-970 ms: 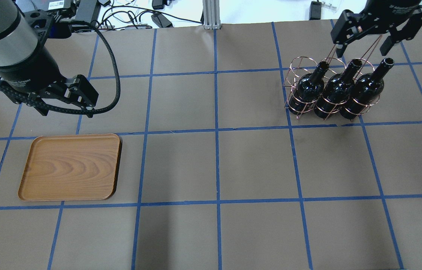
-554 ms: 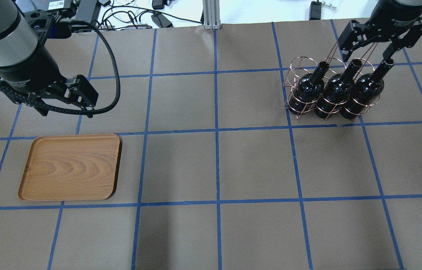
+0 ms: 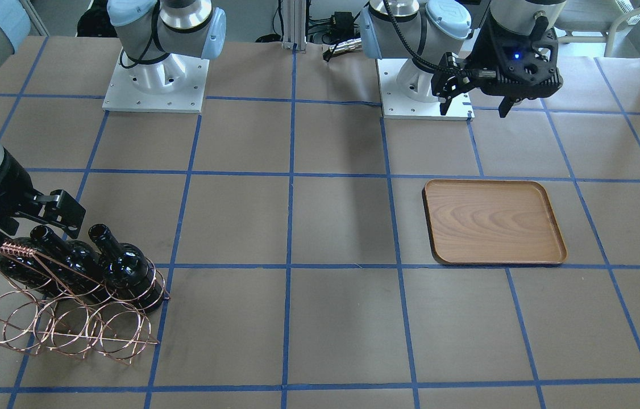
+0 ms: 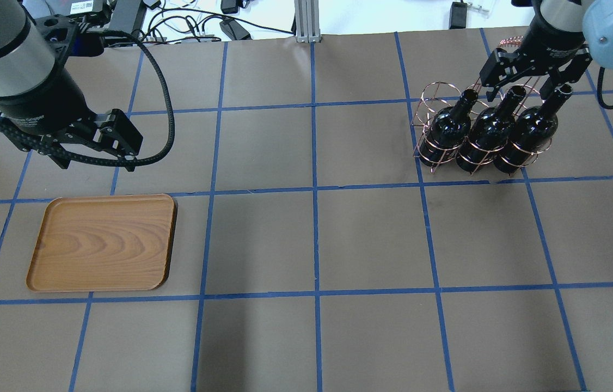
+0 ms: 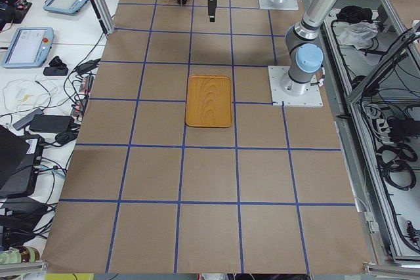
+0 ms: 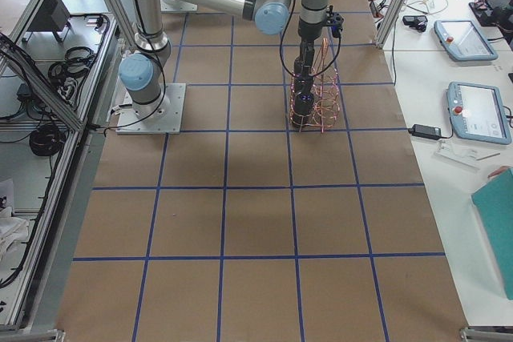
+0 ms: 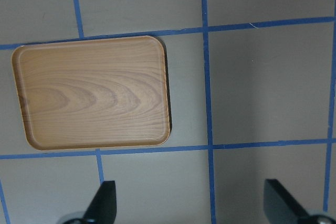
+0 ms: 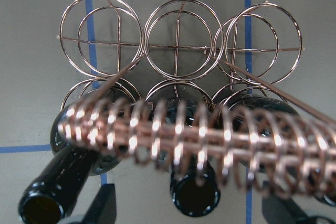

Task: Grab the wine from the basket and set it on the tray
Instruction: 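Lower the right gripper over the wine rack onto the nearest bottle, then close the right gripper on a dark bottle and lift it from the rack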

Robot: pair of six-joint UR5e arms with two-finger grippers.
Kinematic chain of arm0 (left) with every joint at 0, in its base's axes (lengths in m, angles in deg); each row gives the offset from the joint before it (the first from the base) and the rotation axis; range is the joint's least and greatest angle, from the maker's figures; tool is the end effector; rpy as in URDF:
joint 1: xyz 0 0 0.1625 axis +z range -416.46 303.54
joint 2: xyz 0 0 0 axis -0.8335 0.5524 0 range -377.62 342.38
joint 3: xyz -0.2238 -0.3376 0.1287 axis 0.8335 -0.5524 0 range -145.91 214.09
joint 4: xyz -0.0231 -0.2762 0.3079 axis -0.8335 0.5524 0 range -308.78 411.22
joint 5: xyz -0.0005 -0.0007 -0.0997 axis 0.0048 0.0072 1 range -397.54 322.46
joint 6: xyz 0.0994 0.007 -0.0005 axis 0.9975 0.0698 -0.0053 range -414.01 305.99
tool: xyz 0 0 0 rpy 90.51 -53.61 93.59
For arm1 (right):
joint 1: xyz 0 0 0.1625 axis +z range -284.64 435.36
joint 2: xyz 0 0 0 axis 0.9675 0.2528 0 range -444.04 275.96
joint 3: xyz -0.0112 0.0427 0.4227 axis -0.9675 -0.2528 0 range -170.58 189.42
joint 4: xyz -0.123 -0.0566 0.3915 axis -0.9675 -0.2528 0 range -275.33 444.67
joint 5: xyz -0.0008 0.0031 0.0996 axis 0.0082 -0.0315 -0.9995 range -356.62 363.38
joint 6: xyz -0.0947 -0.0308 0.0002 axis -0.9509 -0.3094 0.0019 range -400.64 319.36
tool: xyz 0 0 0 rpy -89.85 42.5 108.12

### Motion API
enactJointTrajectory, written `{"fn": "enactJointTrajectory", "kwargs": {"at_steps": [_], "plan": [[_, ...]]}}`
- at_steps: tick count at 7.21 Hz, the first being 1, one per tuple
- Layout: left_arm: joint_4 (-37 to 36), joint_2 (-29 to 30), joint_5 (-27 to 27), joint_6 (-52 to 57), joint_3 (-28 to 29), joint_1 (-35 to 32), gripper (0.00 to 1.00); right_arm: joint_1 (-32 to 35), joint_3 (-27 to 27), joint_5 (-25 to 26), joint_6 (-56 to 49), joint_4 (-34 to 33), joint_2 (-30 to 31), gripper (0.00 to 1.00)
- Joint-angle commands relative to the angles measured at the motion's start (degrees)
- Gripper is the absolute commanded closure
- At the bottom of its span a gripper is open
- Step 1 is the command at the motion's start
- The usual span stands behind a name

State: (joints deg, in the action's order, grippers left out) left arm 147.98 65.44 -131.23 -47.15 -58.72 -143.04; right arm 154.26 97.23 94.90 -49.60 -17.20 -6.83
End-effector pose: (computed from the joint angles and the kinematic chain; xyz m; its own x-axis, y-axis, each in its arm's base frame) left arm -0.1007 -0.4417 0.5087 -0.9963 0.0627 -0.0584 0.0596 0.9968 0.0534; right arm 0.0163 -0.5958 0.4075 -0.9988 0.0378 0.0297 0.0373 0.9991 -0.0179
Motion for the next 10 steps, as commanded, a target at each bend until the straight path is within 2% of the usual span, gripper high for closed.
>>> {"fn": "enactJointTrajectory", "kwargs": {"at_steps": [1,3,5,7,8,9,10], "plan": [[0.0,0.0,0.0,0.0,0.0,0.0,0.00,-0.2,0.1,-0.3,0.3,-1.1,-1.9,0.13],[-0.1,0.0,-0.1,0.0,0.0,0.0,0.00,-0.2,0.3,-0.6,0.5,-1.1,-1.8,0.34],[-0.2,0.0,-0.1,0.0,0.0,0.0,0.00,-0.2,0.8,-0.1,0.3,-1.2,-2.3,0.68],[-0.2,0.0,-0.1,0.0,0.0,0.1,0.00,-0.2,0.6,0.1,0.3,-1.1,-2.2,0.92],[-0.3,0.0,-0.1,0.0,0.0,0.1,0.00,-0.1,-1.3,0.3,0.8,0.2,-1.9,0.94],[-0.2,0.0,-0.1,0.0,0.0,0.1,0.00,0.0,-5.9,0.5,0.8,6.9,-1.8,1.00],[-0.3,-0.1,-0.2,0.0,0.0,0.1,0.00,0.0,-11.9,0.3,0.8,14.5,-0.9,1.00]]}}
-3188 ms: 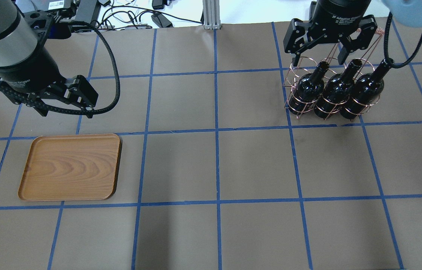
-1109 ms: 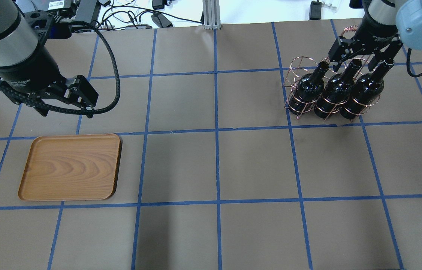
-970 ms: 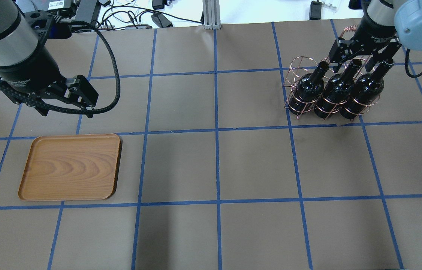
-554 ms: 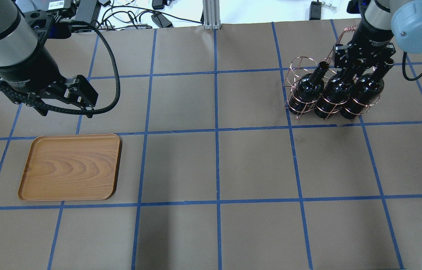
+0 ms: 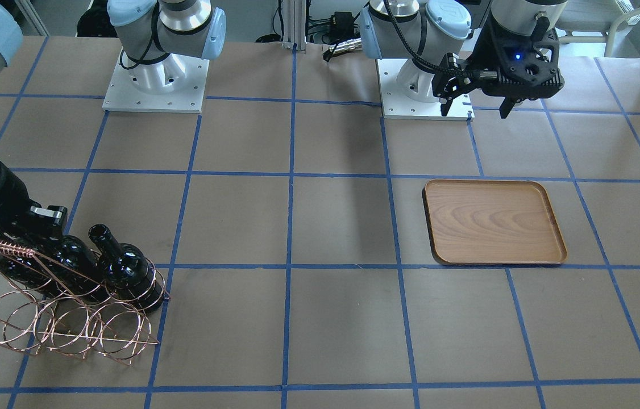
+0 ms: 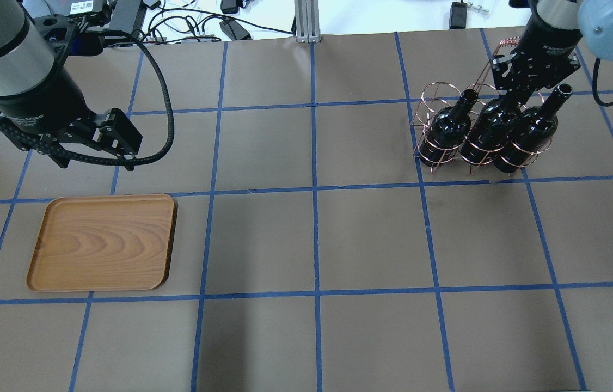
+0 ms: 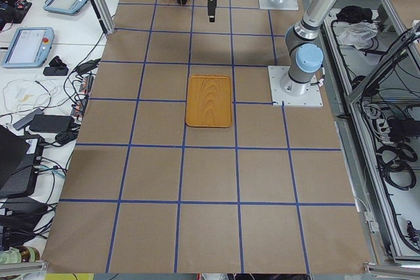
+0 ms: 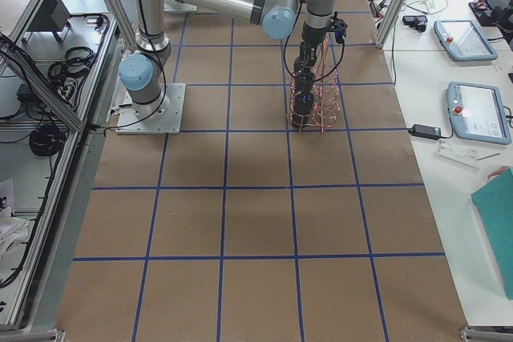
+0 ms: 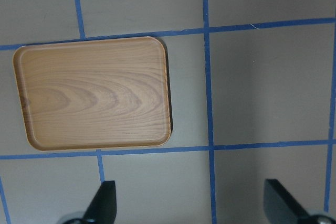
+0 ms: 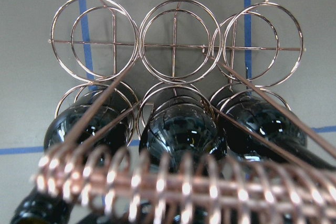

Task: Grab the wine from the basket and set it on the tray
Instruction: 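Close the right gripper on a dark bottle and lift it from the rack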

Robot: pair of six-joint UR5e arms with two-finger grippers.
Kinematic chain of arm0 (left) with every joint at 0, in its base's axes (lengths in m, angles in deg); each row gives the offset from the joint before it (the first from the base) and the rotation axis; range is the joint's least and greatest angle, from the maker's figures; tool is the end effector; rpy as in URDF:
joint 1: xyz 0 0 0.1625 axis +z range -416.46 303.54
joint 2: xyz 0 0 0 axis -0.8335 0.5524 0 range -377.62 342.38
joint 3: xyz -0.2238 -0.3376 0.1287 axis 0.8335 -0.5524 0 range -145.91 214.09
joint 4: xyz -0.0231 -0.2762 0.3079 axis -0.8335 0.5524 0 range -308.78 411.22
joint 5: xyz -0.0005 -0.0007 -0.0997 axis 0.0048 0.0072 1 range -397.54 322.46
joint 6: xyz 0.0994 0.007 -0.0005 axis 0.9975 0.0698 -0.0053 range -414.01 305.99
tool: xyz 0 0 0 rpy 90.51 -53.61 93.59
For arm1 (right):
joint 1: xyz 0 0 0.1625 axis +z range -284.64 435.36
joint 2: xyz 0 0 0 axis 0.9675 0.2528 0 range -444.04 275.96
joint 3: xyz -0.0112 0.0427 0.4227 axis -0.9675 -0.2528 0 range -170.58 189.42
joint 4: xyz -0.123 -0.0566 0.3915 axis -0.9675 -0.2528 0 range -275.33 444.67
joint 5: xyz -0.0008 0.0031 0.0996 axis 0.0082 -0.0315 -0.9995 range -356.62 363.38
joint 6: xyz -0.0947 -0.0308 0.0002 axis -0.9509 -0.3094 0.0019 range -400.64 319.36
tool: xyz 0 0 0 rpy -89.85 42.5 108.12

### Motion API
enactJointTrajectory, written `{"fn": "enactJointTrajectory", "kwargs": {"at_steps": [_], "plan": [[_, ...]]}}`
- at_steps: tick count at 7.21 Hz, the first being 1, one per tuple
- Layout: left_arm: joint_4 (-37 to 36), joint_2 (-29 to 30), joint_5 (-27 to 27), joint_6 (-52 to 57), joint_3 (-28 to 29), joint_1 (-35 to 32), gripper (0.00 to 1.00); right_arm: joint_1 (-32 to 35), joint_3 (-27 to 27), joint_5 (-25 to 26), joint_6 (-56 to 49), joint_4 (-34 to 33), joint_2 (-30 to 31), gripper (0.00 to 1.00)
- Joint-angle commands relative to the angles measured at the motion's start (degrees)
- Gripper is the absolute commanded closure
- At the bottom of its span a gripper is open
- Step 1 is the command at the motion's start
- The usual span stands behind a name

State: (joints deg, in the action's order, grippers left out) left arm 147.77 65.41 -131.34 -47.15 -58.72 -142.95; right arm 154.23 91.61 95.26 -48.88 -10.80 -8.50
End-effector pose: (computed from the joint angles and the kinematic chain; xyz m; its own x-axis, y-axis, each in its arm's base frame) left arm -0.0998 -0.4421 0.5092 -0.9963 0.0610 -0.0608 0.0580 0.9971 0.0494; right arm 0.0131 -0.6073 0.4271 -0.9983 0.0496 0.0295 0.0504 0.9984 0.0250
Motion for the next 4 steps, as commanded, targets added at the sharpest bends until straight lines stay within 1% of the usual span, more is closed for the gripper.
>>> {"fn": "enactJointTrajectory", "kwargs": {"at_steps": [1,2,3,4], "plan": [[0.0,0.0,-1.3,0.0,0.0,0.0,0.00,0.1,-11.5,-0.3,0.1,15.6,3.6,1.00],[0.0,0.0,-1.7,0.0,0.0,0.0,0.00,0.1,-12.8,0.3,0.1,21.1,7.3,1.00],[-0.1,0.0,-1.7,0.0,0.0,0.0,0.00,0.5,-12.8,2.0,2.8,25.0,10.5,1.00],[-0.1,0.0,-1.7,0.0,0.0,0.0,0.00,2.6,-12.5,1.0,8.5,29.0,12.7,1.00]]}}
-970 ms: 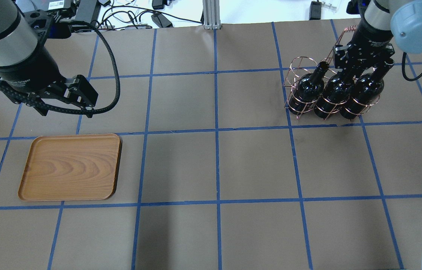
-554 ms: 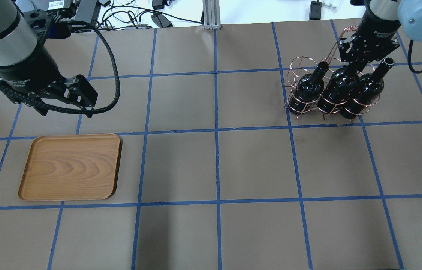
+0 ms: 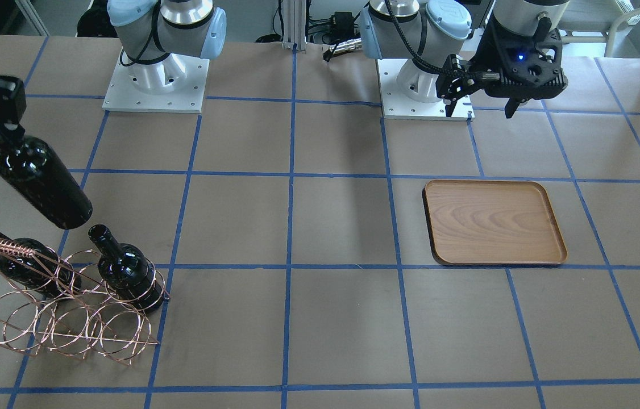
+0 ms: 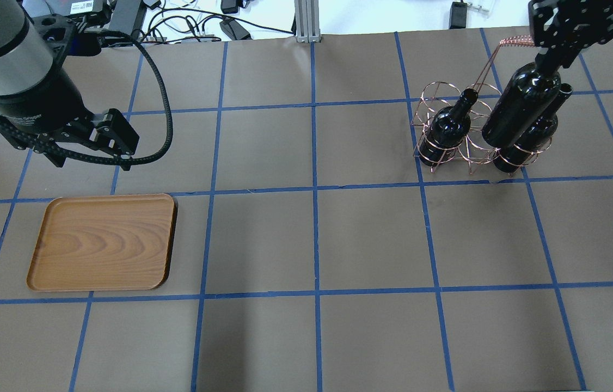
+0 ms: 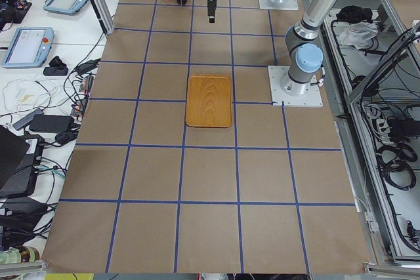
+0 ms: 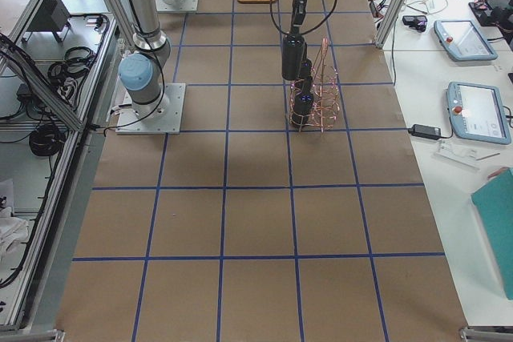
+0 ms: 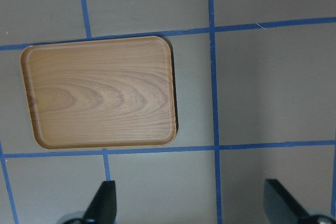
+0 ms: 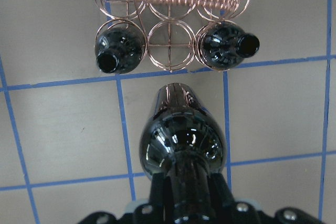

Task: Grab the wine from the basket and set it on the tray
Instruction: 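Close the right gripper on a dark bottle and lift it from the rack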

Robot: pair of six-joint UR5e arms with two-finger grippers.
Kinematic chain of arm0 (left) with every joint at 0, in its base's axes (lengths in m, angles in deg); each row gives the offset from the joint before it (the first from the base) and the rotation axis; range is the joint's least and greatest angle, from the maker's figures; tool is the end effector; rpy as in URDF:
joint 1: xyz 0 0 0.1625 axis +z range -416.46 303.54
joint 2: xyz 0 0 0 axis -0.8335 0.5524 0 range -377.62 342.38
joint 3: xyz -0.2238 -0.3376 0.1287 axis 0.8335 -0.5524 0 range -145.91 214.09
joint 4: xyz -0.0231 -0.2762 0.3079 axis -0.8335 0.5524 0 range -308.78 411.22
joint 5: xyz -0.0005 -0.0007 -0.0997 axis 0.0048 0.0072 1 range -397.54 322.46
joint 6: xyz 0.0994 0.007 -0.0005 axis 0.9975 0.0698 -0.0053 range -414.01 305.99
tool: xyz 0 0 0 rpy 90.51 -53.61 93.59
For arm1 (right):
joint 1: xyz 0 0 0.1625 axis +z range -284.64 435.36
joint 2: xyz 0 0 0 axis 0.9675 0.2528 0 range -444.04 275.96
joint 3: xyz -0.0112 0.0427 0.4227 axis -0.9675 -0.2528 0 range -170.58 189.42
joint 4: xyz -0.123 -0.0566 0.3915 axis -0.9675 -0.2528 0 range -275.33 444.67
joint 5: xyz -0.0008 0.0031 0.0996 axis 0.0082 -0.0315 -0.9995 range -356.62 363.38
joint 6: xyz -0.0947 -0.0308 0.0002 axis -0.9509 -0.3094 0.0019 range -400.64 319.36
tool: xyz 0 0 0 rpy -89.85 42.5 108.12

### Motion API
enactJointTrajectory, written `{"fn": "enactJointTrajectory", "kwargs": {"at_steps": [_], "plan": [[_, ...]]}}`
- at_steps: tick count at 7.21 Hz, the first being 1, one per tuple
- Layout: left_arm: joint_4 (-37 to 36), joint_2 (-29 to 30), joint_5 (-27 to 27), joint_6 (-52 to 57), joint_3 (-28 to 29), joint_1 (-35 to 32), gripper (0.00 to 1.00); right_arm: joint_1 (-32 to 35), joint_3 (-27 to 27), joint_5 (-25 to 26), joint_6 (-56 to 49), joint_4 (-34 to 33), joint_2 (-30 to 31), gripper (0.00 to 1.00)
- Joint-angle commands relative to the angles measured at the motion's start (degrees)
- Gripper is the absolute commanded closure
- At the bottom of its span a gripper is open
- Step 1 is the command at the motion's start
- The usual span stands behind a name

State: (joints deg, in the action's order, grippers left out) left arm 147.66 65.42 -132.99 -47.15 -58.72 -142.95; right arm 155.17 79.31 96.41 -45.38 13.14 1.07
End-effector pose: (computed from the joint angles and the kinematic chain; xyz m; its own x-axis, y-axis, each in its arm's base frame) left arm -0.0969 -0.4422 0.5096 -0.9940 0.0621 -0.0895 0.0577 0.9970 0.0511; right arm 0.0361 -0.5232 0.5840 -0.9946 0.0919 0.0479 0.0947 0.9937 0.0607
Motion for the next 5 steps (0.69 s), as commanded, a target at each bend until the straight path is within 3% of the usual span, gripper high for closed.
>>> {"fn": "enactJointTrajectory", "kwargs": {"at_steps": [1,2,3,5], "plan": [[0.0,0.0,-0.1,0.0,0.0,0.0,0.00,8.2,0.2,-0.1,13.2,5.3,3.1,1.00],[-0.1,0.0,-0.1,0.0,0.0,-0.1,0.00,16.5,2.8,-2.0,22.0,3.4,2.7,1.00],[0.0,0.0,-0.1,0.0,0.0,-0.1,0.00,23.9,6.4,-6.0,30.1,-2.9,1.3,1.00],[0.0,0.0,-0.1,0.0,0.0,0.0,0.00,34.0,11.9,-6.3,41.2,-16.6,-3.6,1.00]]}}
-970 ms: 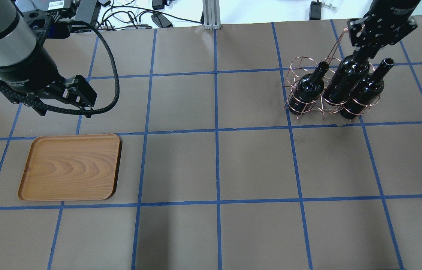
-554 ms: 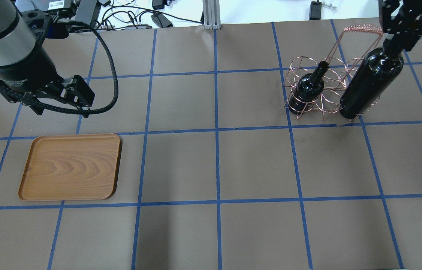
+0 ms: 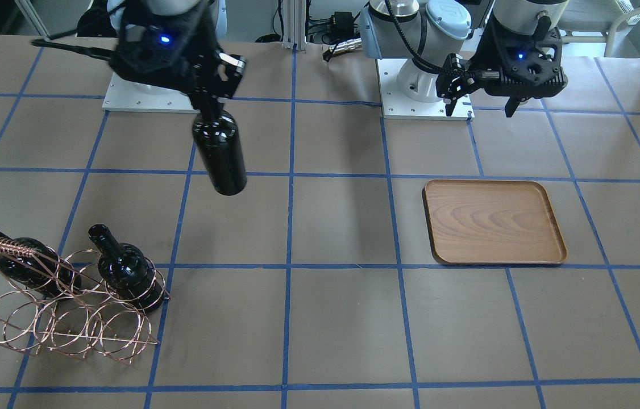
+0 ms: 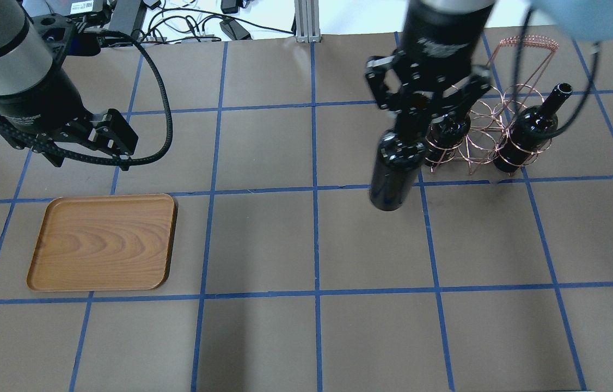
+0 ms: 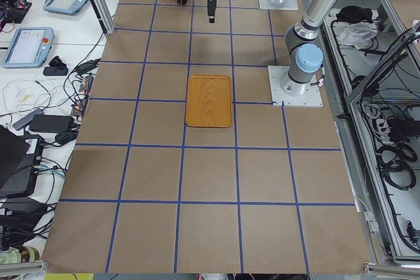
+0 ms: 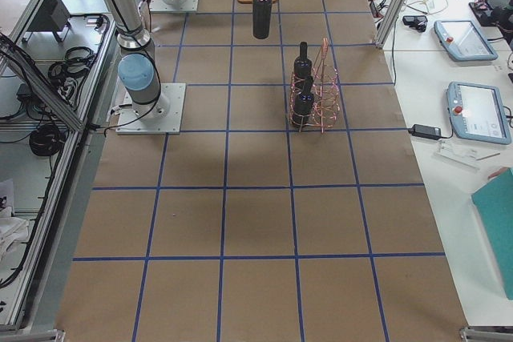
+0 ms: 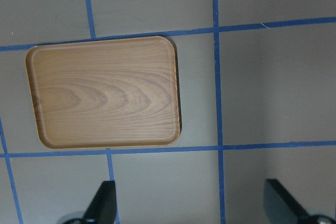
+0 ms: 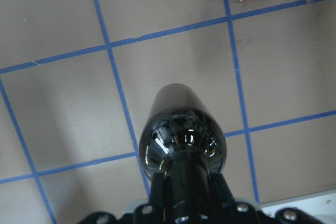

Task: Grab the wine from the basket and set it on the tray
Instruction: 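Carry the bottle toward the tray and stand it upright on the table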

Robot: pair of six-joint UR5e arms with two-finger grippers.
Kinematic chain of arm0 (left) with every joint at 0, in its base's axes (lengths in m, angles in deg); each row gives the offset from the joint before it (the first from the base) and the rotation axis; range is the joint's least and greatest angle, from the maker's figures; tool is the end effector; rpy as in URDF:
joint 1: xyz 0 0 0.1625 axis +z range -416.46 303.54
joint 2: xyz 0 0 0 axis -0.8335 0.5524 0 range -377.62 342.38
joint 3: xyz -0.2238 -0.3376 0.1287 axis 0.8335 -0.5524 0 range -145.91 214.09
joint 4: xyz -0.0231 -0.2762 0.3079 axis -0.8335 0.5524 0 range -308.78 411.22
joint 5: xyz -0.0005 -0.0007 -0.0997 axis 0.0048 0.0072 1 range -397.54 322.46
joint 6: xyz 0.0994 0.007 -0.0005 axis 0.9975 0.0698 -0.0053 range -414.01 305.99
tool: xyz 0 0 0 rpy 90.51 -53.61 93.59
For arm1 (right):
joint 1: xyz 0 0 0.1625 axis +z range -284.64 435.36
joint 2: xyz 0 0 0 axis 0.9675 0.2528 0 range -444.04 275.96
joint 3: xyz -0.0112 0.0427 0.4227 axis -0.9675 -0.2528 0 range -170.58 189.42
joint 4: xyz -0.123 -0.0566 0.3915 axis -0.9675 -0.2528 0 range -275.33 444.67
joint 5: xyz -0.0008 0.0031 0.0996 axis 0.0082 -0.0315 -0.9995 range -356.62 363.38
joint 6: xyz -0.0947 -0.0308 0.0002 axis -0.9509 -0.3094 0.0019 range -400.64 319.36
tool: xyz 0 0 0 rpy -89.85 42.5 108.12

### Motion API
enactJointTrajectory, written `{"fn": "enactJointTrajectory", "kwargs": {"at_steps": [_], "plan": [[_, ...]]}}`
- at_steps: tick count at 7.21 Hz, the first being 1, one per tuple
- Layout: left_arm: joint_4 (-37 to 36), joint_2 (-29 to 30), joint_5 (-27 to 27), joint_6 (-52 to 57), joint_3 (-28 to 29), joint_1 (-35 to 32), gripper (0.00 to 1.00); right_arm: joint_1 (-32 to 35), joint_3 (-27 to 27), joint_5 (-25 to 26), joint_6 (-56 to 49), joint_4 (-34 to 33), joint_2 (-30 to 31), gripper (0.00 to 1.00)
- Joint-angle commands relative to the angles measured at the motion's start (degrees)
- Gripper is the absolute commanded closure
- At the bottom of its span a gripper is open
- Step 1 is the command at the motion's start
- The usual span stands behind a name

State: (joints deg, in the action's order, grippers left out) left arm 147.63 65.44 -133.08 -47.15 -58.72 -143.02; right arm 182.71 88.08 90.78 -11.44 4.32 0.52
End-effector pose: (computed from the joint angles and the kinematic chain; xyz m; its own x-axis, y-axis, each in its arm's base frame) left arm -0.0973 -0.4422 0.5095 -0.9938 0.0634 -0.0911 0.0589 0.9970 0.0511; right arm 0.2877 -0.4585 0.5202 -0.9783 0.2070 -0.0076 0.2058 0.9754 0.0791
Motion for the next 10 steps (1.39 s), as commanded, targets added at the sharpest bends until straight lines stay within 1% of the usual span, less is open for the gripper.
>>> {"fn": "enactJointTrajectory", "kwargs": {"at_steps": [1,2,4,6,7,8,9,10], "plan": [[-0.1,0.0,0.0,0.0,0.0,0.1,0.00,8.7,3.3,-0.6,12.2,-12.3,-6.7,1.00],[-0.1,0.0,0.0,0.0,0.0,0.1,0.00,10.9,3.3,-0.5,15.0,-15.2,-8.7,1.00],[-0.1,0.0,0.0,0.0,0.0,0.1,0.00,12.6,3.8,0.4,21.0,-17.7,-10.6,1.00],[-0.2,0.0,0.0,0.0,0.0,0.1,0.00,14.7,4.7,1.2,22.6,-19.5,-11.6,1.00],[-0.3,0.0,0.0,0.0,0.0,0.1,0.00,14.7,4.9,1.3,22.9,-19.3,-11.9,0.87],[-0.3,0.0,0.0,0.0,0.0,0.1,0.00,14.7,5.5,1.3,23.3,-19.4,-12.5,0.44],[-0.3,0.0,0.0,0.0,0.0,0.1,0.00,14.6,6.1,0.8,24.6,-19.5,-12.7,0.16],[-0.3,0.0,0.0,0.0,0.0,0.1,0.00,13.6,5.5,0.4,23.7,-19.1,-12.1,0.01]]}}
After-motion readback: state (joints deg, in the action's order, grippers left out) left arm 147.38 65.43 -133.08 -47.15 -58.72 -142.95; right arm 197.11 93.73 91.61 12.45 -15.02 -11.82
